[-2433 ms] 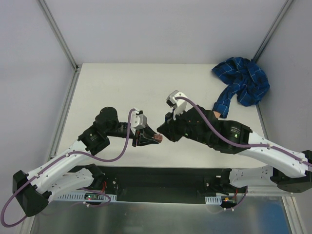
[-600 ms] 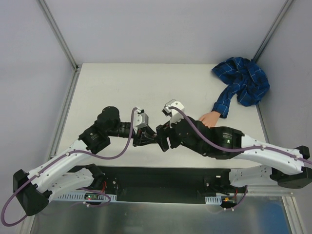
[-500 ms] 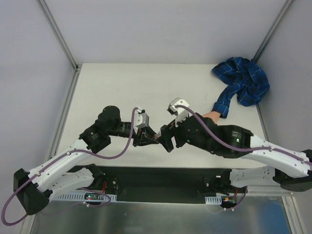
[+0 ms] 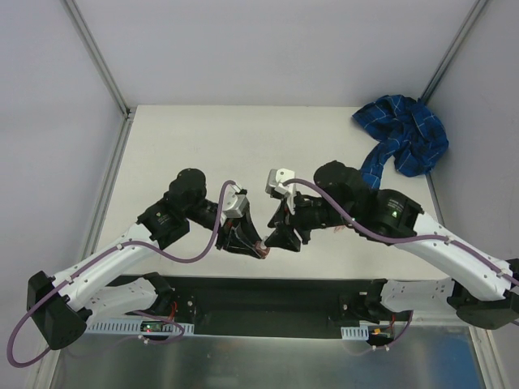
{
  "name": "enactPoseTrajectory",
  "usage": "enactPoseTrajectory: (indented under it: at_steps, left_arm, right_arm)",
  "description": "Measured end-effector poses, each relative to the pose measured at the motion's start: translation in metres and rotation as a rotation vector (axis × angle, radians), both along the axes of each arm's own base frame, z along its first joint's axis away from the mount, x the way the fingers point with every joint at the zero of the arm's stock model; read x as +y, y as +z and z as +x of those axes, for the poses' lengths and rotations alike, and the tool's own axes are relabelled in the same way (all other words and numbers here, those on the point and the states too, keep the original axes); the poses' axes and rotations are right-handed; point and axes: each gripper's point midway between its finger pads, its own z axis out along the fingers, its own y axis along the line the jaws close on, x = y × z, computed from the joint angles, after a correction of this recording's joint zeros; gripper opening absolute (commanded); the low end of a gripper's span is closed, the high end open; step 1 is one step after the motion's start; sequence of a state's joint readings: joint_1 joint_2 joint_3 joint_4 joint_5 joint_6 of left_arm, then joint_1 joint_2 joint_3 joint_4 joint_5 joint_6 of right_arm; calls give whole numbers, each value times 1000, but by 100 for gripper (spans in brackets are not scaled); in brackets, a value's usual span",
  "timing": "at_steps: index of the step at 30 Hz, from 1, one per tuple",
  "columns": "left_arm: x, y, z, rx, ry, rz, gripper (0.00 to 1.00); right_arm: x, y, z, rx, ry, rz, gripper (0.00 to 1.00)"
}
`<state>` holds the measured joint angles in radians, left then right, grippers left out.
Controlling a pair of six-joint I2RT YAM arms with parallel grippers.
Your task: Paint the nails
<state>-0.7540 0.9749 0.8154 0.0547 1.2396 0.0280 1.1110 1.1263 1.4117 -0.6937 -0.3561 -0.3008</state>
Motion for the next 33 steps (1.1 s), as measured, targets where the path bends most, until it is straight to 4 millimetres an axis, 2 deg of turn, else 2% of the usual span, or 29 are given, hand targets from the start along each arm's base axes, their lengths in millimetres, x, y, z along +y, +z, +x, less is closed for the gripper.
enactPoseTrajectory:
  at_steps: [6, 9, 14, 16, 18, 19, 20, 28, 31, 33]
  left_arm:
    - [1, 1, -3, 12, -16, 1, 0]
    - [1, 1, -3, 12, -16, 1, 0]
    - [1, 1, -3, 12, -15, 1, 0]
    - [2, 0, -3, 17, -15, 6, 0]
    - [2, -1, -4, 24, -15, 12, 0]
    - [2, -1, -4, 25, -15, 13, 0]
    - [2, -1, -4, 25, -15, 13, 0]
    - [2, -1, 4, 9, 66, 27, 0]
    - [2, -5, 20, -16, 199, 48, 0]
    - [4, -12, 40, -48, 353, 70, 0]
  right_arm:
    - [5, 0, -11, 5, 98, 16, 41]
    - [6, 2, -15, 15, 132, 27, 31]
    - [11, -1, -18, 36, 166, 22, 21]
    - [13, -3, -17, 43, 173, 18, 13]
    - [14, -4, -16, 44, 175, 15, 11]
    - [14, -4, -16, 45, 177, 16, 4]
    - [14, -4, -17, 46, 179, 16, 2]
    - [16, -5, -13, 49, 161, 20, 0]
    - [18, -8, 1, 24, 61, 30, 1]
    - [19, -13, 19, 7, -84, 30, 1]
